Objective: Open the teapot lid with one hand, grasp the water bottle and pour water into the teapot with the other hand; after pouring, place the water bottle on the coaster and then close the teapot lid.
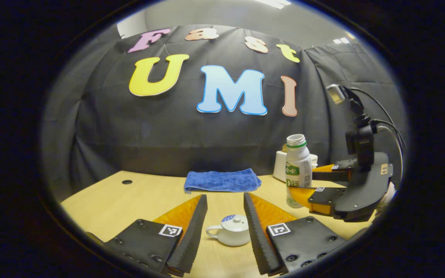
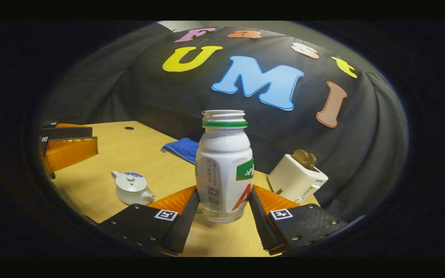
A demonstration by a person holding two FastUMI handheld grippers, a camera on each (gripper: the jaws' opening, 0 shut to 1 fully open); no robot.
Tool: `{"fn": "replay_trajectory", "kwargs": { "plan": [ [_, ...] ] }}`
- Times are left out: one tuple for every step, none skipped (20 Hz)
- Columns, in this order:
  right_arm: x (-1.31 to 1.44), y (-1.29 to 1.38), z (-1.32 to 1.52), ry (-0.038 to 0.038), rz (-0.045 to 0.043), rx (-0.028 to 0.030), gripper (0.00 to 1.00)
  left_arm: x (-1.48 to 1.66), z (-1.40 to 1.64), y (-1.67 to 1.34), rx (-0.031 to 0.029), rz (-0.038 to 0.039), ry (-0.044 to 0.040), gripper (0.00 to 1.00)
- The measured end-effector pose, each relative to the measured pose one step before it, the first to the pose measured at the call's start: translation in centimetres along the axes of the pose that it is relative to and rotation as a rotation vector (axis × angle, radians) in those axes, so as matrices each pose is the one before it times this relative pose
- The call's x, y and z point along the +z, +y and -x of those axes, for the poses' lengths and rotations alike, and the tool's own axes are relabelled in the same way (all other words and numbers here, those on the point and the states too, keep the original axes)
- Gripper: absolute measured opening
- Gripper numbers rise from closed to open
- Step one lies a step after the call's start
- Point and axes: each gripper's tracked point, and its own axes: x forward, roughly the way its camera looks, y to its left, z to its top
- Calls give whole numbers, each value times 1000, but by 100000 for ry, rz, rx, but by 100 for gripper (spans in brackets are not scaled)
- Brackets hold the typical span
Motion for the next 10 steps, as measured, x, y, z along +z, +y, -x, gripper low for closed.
{"fn": "replay_trajectory", "kwargs": {
  "plan": [
    [145, 420, -370, 126, -1348, 1239, 72, 388, 433, 165, 269, 115, -983, 70],
    [186, 363, -430, -66, -927, 1140, 72, 299, 460, 278, 269, 499, -793, 70],
    [167, 240, -512, -265, -967, 850, 72, 108, 422, 325, 354, 629, -307, 70],
    [92, 275, -562, 7, -998, 822, 72, -64, 377, 386, 587, 572, -113, 70],
    [-63, 210, -497, 205, -1264, 904, 72, -61, 285, 537, 757, 711, 100, 70],
    [83, 258, -478, -8, -1820, 870, 72, -165, 256, 436, 545, 832, 156, 70],
    [-13, 275, -661, -448, -2457, 942, 72, -64, 145, 446, 604, 780, 160, 70],
    [-186, 162, -684, -94, -3005, 710, 72, -148, 4, 385, 466, 790, 299, 70],
    [-223, 107, -638, 250, -3317, 590, 72, -199, 20, 366, 365, 395, 400, 70],
    [-247, -4, -506, 384, -3368, 323, 72, -257, 63, 502, 696, 182, 617, 70]
  ]
}}
